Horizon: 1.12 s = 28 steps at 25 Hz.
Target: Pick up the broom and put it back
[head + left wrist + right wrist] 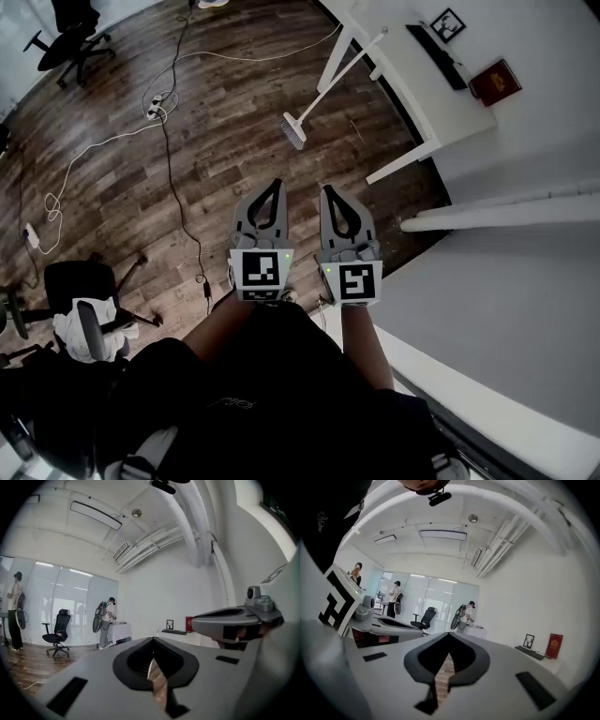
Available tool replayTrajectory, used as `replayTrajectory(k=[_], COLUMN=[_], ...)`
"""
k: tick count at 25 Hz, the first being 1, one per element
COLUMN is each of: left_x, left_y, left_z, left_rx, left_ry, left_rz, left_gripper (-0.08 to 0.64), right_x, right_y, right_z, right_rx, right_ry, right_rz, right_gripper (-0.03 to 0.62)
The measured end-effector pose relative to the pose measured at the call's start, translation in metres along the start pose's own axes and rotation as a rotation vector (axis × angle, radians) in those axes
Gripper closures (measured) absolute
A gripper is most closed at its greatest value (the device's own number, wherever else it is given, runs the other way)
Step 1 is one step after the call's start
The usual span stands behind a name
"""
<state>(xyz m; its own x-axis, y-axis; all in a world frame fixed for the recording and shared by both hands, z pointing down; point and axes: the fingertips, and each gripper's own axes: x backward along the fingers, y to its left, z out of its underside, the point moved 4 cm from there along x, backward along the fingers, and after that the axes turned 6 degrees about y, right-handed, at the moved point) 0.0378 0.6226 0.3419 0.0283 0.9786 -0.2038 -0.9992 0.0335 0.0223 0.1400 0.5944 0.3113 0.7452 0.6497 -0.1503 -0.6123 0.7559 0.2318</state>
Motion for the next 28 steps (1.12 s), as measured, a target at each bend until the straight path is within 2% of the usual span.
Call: replayTrajectory(k=[3, 9, 13, 17, 22, 26, 28], left_x=[-0.006, -0.017, -0.024, -0.039, -0.074, -0.13, -0.166], left_y=[0.017, 0.051, 0.08, 0.097, 0.092, 0.089, 0.088], left_z=[-0.001, -0.002, -0.008, 0.008, 0.014, 0.018, 0.005], left_rx=[-0.006, -0.011, -0.013, 0.021, 0.002, -0.023, -0.065], left_ry=[-0.017, 0.015, -0.012, 0.035, 0.071, 0.117, 0.108], left_rz=[0.018, 0.047, 0.06, 0.067, 0.098, 0.113, 0.119], left_gripper=[0.558, 0.558, 0.558, 0.558, 0.558, 0.558, 0.558], right_x=[-0.019, -0.046, -0.073, -0.091, -0.116, -0.157, -0.185], right_y=[0.007, 0.031, 0.044, 0.046, 0.015, -0.021, -0.046], right_z=[0.0, -0.024, -0.022, -0.01, 0.003, 0.014, 0.016], right_rx=[0.024, 0.002, -0.019, -0.025, -0.049, -0.074, -0.077], right_ry=[0.005, -0.082, -0.071, -0.04, -0.031, -0.049, -0.069], right_rz=[0.009, 0.019, 0.032, 0.028, 0.036, 0.025, 0.011], right_gripper=[0.571, 0.571, 0.569, 0.569, 0.569, 0.569, 0.569])
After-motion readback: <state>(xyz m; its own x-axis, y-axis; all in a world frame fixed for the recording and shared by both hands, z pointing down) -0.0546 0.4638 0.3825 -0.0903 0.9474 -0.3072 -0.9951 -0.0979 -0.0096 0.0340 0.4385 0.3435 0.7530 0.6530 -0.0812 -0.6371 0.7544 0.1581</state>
